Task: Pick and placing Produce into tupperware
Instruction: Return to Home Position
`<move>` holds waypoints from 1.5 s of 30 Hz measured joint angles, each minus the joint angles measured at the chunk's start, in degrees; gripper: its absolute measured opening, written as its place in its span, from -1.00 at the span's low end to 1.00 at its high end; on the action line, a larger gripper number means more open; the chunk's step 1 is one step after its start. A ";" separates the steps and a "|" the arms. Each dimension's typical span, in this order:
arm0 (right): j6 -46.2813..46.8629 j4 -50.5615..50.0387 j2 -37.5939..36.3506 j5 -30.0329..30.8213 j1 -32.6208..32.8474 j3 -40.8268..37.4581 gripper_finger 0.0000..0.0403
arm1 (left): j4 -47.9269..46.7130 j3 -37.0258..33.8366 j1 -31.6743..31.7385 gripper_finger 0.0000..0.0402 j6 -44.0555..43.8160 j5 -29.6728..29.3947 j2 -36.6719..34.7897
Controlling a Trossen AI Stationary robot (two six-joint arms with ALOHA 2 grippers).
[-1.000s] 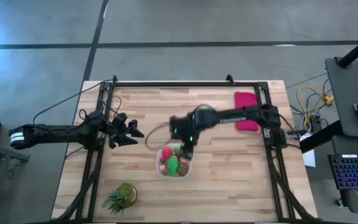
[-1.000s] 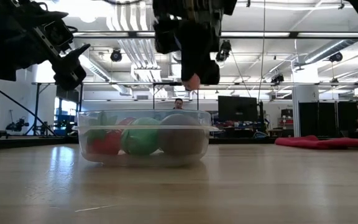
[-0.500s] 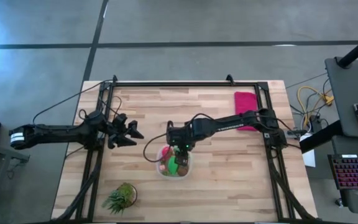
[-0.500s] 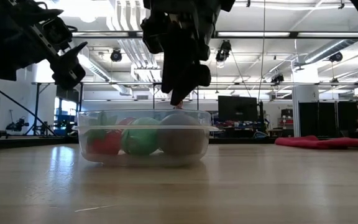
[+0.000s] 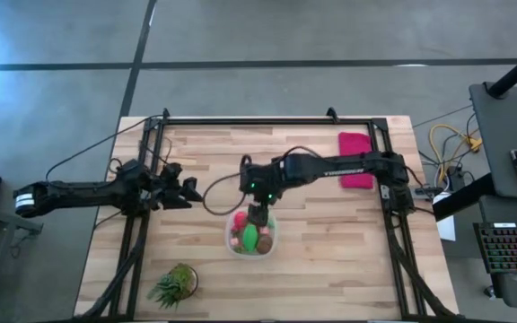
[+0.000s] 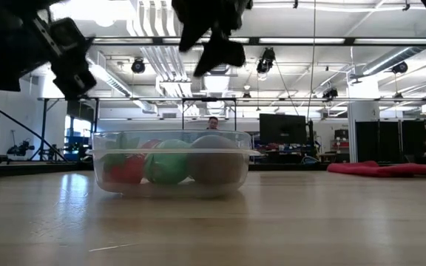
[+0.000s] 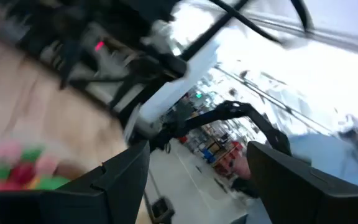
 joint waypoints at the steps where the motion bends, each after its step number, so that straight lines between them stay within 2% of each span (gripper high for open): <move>1: -1.13 -0.80 -0.61 0.00 -0.07 1.18 0.24 | 2.14 0.07 0.00 0.27 1.25 0.38 -0.37; 4: -8.34 -1.79 -3.14 0.37 0.04 4.03 0.25 | 8.66 0.47 0.04 0.27 2.08 0.92 -1.73; 6: -10.76 -2.08 -5.35 1.23 -0.19 4.96 0.26 | 9.89 0.58 0.07 0.27 -1.21 0.85 -3.03; 10: -5.79 -4.61 -10.78 10.15 -2.15 5.09 0.26 | 10.14 0.58 0.08 0.27 -7.63 1.13 -6.15; 13: -6.02 -5.25 -15.92 13.28 -2.84 3.70 0.24 | 13.82 0.65 0.08 0.27 -4.65 2.21 -8.90; 16: -9.49 -2.23 -20.79 11.15 -2.08 1.00 0.24 | 15.03 0.69 0.10 0.27 -0.85 2.36 -12.39; 19: -10.55 5.14 -25.45 4.84 -2.11 -5.85 0.25 | 13.71 0.69 0.10 0.27 1.72 3.00 -15.46; 23: -8.61 21.29 -31.18 -1.07 -2.32 -19.20 0.26 | 9.19 0.08 0.10 0.27 3.86 3.68 -18.96; 26: -5.65 27.98 -35.27 -2.12 -2.13 -28.29 0.25 | 7.52 -0.03 0.12 0.27 5.11 3.70 -21.26; 31: -2.46 33.47 -43.62 -1.21 -2.69 -40.25 0.22 | 4.72 -0.05 0.13 0.27 5.88 3.74 -24.60; 37: -1.56 35.47 -55.94 0.52 -2.79 -49.44 0.24 | 0.21 -0.08 0.11 0.27 5.94 3.59 -27.15; 41: 4.29 29.61 -65.32 8.00 -3.51 -53.96 0.23 | -0.34 -0.12 0.10 0.27 5.94 3.28 -27.87; 43: 11.38 24.31 -69.88 11.60 -3.70 -55.93 0.22 | -0.41 -0.14 0.11 0.27 5.77 2.96 -28.04; 45: 15.34 22.12 -74.20 12.22 -3.70 -57.70 0.21 | -0.98 -0.14 0.10 0.27 4.50 2.60 -28.05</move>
